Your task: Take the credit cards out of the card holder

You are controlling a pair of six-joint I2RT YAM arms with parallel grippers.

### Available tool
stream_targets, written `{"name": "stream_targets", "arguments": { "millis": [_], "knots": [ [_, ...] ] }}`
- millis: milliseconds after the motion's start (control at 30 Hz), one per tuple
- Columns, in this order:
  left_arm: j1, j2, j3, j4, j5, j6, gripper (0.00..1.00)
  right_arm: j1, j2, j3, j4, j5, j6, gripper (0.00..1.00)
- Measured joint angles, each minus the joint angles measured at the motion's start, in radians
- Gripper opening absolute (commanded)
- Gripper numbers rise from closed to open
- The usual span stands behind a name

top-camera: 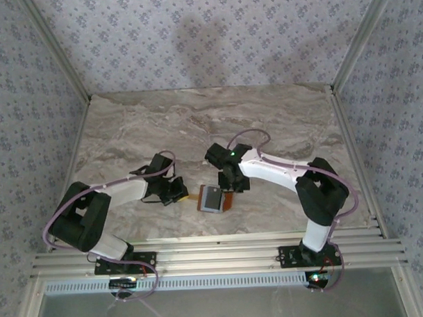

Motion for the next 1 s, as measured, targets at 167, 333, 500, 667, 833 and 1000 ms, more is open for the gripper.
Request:
{"name": "stream_targets", "arguments": {
  "millis": [167,333,500,667,833,1000],
  "knots": [
    [0.000,-0.003,0.005,-0.036,-0.011,0.008,0.20,-0.047,-0.045,-0.086,0.110,-0.060,-0.029,0.04],
    [0.000,-0.032,0.057,-0.143,-0.071,0.038,0.30,-0.103,-0.079,-0.156,0.205,-0.127,-0.075,0.04],
    [-0.008,-0.103,0.150,-0.245,-0.146,0.061,0.35,-0.138,-0.123,-0.222,0.320,-0.193,-0.101,0.04],
    [-0.058,-0.121,0.240,-0.328,-0.207,0.074,0.42,-0.170,-0.154,-0.283,0.427,-0.258,-0.103,0.04],
    [-0.127,-0.084,0.308,-0.378,-0.243,0.086,0.50,-0.190,-0.167,-0.328,0.513,-0.313,-0.101,0.04],
    [-0.180,0.045,0.352,-0.378,-0.242,0.101,0.51,-0.203,-0.170,-0.366,0.596,-0.369,-0.106,0.04]
  ]
}}
